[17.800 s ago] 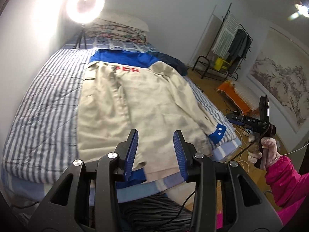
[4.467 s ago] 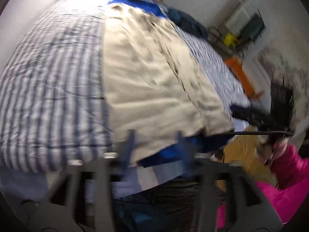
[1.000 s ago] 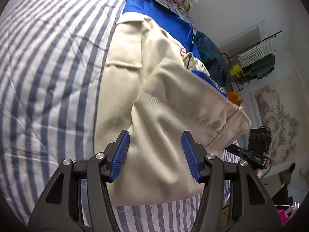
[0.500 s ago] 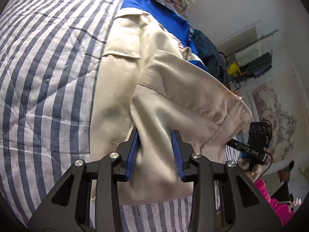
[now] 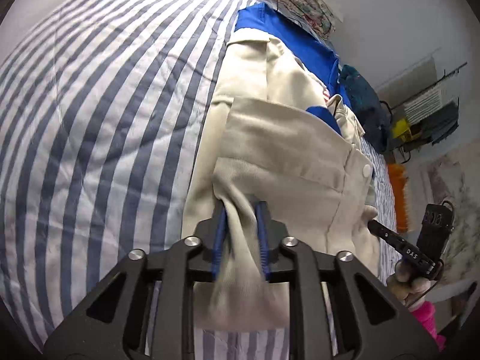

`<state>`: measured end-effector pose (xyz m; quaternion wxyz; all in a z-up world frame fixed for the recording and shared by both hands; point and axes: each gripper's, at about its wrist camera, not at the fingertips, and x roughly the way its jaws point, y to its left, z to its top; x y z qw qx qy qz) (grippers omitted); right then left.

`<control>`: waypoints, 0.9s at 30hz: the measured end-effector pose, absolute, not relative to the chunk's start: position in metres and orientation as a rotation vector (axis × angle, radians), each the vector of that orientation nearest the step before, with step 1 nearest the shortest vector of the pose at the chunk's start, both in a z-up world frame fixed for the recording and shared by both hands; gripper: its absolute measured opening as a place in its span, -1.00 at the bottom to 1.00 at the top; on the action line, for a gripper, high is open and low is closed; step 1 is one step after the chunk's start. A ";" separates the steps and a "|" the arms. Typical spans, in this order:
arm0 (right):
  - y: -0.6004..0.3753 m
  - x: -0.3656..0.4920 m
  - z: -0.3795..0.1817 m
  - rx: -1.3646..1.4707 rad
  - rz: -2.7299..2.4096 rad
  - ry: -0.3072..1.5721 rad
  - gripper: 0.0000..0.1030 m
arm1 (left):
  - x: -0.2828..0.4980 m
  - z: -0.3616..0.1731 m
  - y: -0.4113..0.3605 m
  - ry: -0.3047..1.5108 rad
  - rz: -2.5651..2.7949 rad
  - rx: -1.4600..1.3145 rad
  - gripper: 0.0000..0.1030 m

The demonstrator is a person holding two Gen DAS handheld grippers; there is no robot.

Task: Fold large clothes
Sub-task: 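Grasp the folded hem edge with both tools and lift it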

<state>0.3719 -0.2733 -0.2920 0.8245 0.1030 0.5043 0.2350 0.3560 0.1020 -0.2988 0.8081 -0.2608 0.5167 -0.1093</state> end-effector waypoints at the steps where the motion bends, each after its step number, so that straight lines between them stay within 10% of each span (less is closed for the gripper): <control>1: -0.274 0.372 -0.289 0.212 0.485 1.069 -0.91 | 0.354 -0.294 0.105 1.095 -0.242 -0.568 -0.54; 3: -0.287 0.367 -0.278 0.219 0.452 1.043 -0.58 | 0.345 -0.284 0.116 1.058 -0.279 -0.591 -0.27; 12: -0.209 0.348 -0.216 0.100 0.755 0.901 -0.57 | 0.314 -0.297 0.130 1.087 -0.405 -0.639 -0.19; 17: -0.131 0.365 -0.231 -0.026 0.833 0.908 -0.59 | 0.300 -0.305 0.124 1.094 -0.398 -0.641 -0.82; 22: -0.107 0.414 -0.287 -0.108 0.664 0.991 -1.00 | 0.278 -0.318 0.122 1.084 -0.339 -0.603 -0.85; 27: -0.109 0.414 -0.272 -0.083 0.654 0.969 -0.91 | 0.274 -0.289 0.122 1.035 -0.306 -0.525 -0.80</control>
